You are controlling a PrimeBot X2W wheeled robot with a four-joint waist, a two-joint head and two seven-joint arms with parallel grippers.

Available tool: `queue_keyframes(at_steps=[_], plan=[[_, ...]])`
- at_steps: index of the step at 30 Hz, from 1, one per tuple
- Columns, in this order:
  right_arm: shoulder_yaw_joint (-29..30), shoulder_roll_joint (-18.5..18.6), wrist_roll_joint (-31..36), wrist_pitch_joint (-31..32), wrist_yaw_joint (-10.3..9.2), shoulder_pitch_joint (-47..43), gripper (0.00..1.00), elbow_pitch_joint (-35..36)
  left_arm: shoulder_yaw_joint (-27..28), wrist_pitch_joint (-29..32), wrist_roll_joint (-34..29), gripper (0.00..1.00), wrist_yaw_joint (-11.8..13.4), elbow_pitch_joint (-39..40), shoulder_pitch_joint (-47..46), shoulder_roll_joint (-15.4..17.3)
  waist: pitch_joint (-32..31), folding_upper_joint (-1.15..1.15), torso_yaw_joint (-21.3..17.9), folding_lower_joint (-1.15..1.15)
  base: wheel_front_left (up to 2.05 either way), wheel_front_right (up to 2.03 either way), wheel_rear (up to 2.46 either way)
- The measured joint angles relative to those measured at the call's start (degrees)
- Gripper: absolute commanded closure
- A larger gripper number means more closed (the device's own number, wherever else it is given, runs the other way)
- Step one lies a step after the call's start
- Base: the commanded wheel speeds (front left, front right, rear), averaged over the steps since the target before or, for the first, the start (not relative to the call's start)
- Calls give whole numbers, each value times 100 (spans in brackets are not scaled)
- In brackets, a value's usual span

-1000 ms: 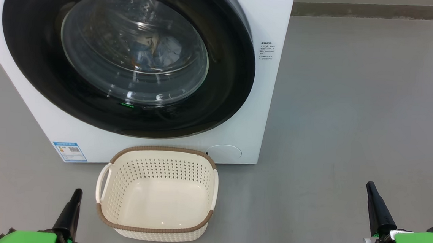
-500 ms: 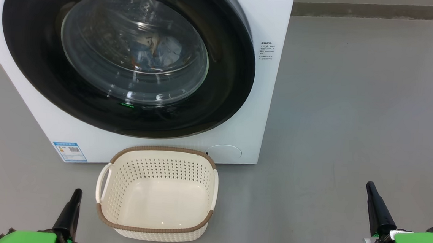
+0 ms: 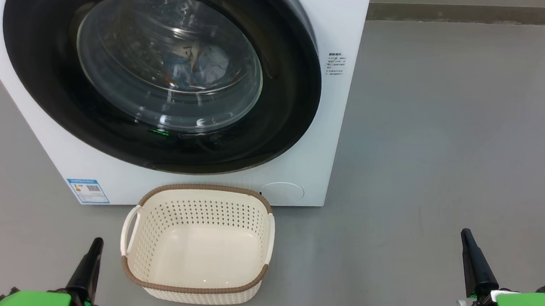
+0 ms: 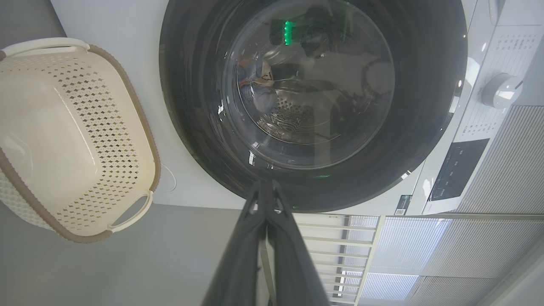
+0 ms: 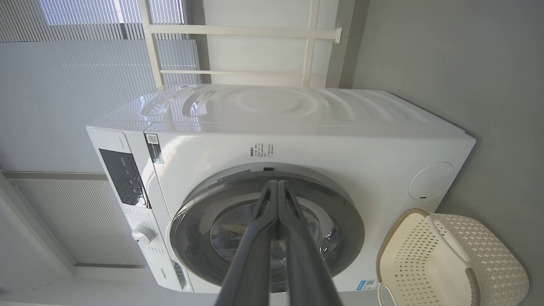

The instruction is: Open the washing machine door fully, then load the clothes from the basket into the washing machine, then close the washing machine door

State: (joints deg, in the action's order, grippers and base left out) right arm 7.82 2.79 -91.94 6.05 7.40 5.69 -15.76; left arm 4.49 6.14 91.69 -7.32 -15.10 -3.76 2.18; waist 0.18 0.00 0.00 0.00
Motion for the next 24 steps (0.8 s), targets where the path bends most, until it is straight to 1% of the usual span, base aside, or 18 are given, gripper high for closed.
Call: queue_keyframes(at_steps=[24], plan=[[0,-3,0,0,0,-1,100,0,2,0,0,100,0,-1,0,-1,0,0,0,0,0,0,0]])
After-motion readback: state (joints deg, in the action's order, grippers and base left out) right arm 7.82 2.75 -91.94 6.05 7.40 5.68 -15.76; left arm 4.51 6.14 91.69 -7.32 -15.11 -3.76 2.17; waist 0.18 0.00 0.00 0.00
